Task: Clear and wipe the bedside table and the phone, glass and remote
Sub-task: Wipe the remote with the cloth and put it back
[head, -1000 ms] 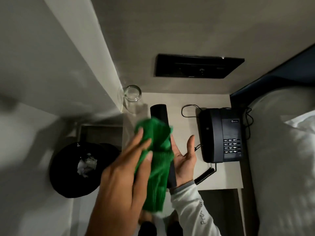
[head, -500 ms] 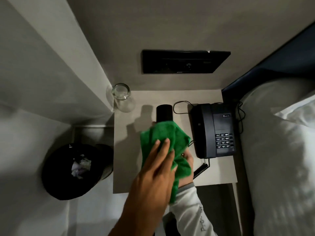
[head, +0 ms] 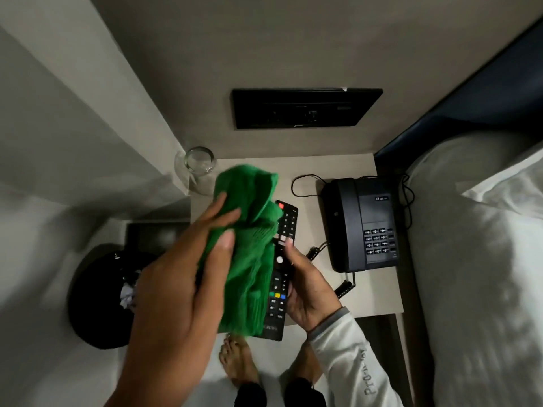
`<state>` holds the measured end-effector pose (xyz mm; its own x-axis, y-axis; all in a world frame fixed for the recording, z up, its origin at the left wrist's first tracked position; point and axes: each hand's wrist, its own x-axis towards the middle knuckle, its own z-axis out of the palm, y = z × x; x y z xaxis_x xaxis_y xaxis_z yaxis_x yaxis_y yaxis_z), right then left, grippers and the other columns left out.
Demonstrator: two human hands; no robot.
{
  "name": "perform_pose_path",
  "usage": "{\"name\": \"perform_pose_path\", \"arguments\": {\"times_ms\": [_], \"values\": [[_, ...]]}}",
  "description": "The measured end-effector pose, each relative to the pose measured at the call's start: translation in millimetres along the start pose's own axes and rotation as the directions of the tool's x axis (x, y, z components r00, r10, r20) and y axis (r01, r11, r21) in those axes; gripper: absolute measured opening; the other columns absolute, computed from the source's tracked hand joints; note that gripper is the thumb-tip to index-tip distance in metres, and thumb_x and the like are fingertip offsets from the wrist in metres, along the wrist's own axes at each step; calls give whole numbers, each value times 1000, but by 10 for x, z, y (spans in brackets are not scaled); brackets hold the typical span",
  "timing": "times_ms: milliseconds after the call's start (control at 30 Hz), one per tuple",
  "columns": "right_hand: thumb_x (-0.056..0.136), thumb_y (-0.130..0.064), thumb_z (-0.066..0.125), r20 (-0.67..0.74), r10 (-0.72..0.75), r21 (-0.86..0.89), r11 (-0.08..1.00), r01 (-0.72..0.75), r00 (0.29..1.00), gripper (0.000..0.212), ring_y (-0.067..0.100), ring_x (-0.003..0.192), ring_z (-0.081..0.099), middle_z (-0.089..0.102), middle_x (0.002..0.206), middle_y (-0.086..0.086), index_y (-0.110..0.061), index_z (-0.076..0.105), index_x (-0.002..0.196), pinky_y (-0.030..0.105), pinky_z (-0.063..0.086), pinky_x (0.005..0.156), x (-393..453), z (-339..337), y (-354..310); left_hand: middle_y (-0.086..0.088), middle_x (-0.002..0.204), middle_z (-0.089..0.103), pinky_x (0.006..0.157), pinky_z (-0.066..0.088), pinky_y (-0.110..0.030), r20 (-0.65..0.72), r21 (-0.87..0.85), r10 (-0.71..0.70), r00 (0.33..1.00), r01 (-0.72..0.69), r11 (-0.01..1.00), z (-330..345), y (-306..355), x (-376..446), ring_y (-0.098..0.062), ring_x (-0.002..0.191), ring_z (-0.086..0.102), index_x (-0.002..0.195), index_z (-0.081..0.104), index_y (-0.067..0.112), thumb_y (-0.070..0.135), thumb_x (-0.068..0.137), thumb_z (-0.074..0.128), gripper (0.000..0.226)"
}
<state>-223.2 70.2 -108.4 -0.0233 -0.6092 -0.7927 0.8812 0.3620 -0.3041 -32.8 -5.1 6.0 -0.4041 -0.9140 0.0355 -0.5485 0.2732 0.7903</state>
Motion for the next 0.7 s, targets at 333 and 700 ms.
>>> {"name": "perform_pose_path", "arguments": {"times_ms": [333, 700], "values": [[76, -94, 37, 289, 6, 211, 975, -70, 957, 102, 20, 134, 45, 61, 135, 6, -20, 51, 146, 42, 20, 122, -168, -151, -80, -12, 154, 44, 107, 51, -42, 417, 404, 140, 898, -322, 856, 1155, 294, 287, -30, 144, 39, 133, 60, 3, 16, 94, 61, 42], [91, -48, 55, 16, 170, 264, 950, -168, 985, 48, 27, 68, 75, 77, 85, 14, -6, 77, 101, 33, 63, 57, -55, -291, 4, -8, 142, 59, 91, 60, -36, 481, 423, 113, 869, -343, 839, 1229, 57, -82, -28, 133, 54, 119, 72, 7, 13, 71, 86, 50]]}}
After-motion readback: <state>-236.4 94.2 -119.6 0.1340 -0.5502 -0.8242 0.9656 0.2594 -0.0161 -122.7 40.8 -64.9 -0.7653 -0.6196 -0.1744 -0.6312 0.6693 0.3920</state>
